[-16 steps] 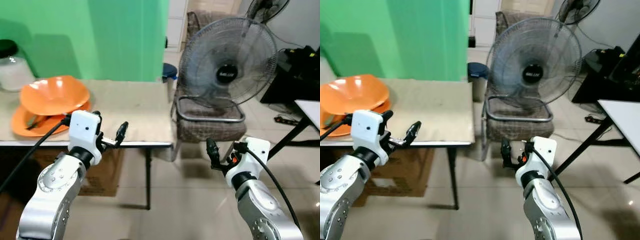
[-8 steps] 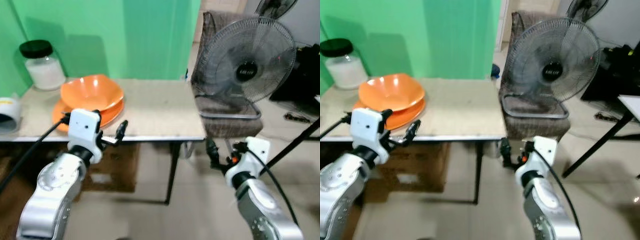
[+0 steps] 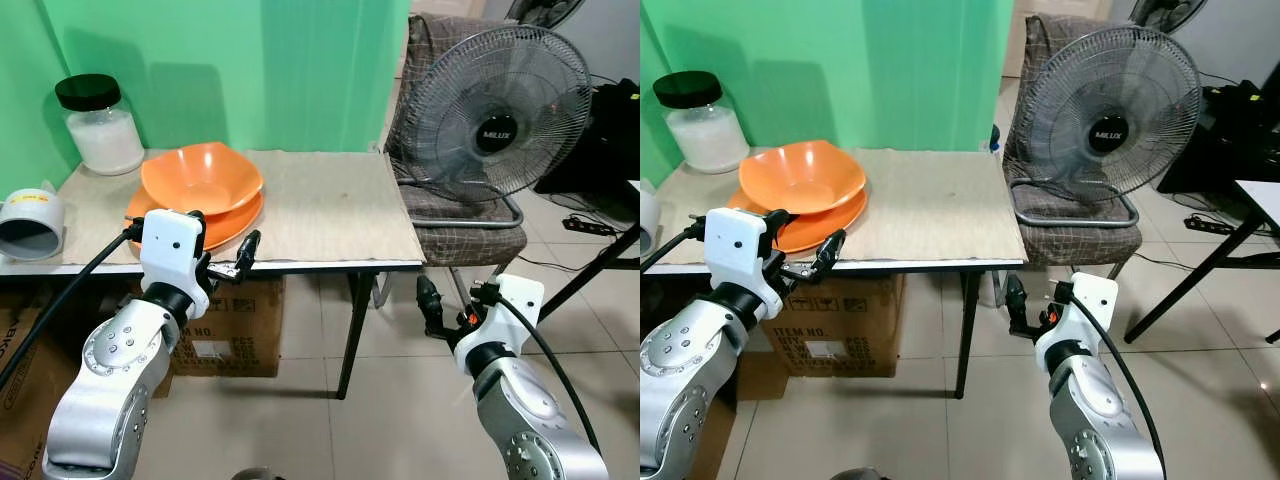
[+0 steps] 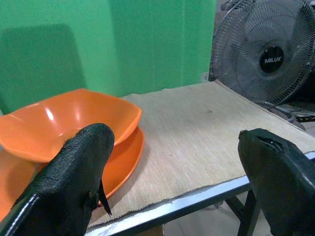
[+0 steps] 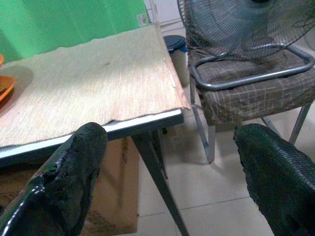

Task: Setting the table

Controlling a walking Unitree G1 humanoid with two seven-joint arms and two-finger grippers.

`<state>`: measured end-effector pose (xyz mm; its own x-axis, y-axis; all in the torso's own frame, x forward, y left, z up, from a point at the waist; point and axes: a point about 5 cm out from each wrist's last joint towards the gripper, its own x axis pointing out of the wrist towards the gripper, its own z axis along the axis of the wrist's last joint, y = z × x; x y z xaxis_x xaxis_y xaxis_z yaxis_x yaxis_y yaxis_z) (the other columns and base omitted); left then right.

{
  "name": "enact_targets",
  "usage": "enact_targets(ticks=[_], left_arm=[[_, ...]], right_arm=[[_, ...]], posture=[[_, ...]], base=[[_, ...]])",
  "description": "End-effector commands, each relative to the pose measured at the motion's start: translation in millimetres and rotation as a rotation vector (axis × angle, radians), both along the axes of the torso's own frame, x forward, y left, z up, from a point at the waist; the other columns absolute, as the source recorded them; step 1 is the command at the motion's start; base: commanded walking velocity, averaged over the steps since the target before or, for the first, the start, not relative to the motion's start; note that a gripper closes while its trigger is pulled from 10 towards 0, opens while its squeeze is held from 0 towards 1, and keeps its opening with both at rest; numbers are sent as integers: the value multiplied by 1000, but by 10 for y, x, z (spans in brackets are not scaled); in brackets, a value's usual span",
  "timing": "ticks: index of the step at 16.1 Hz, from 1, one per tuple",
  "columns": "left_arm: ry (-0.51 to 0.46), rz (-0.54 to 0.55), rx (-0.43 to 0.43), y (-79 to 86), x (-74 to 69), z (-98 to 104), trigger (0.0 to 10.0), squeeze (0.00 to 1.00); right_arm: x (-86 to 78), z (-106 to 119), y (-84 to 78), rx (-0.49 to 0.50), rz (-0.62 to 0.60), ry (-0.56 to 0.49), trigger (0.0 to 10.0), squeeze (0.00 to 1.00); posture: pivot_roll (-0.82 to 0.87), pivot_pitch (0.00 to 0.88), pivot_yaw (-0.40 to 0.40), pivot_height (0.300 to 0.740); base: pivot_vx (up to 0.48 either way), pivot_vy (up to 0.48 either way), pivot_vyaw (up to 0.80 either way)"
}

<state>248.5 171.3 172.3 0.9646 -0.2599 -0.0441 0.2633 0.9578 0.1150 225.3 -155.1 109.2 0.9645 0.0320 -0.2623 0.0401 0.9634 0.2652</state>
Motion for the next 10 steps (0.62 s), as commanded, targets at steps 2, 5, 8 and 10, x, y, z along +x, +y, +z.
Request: enact_targets(ticks=[2, 5, 8, 10], left_arm=[[8, -7, -9, -13, 25, -4, 10000, 0], [11, -14, -9, -16, 28, -5, 10000, 0], [14, -18, -12, -20, 19, -11, 10000, 0], [16, -21, -13, -25, 10, -18, 10000, 0]], right_arm=[[21, 14, -52, -19, -12, -10, 10000, 0], [25, 12, -55, -29, -14, -10, 10000, 0], [32, 16, -61, -44, -5, -15, 10000, 0], [53, 30, -66, -75, 17, -27, 10000, 0]], posture=[[105, 0, -32, 740], [103, 0, -31, 740], [102, 0, -30, 740], [103, 0, -32, 740]], base=[[262, 0, 0], [276, 0, 0], [286, 0, 0], [289, 0, 0]])
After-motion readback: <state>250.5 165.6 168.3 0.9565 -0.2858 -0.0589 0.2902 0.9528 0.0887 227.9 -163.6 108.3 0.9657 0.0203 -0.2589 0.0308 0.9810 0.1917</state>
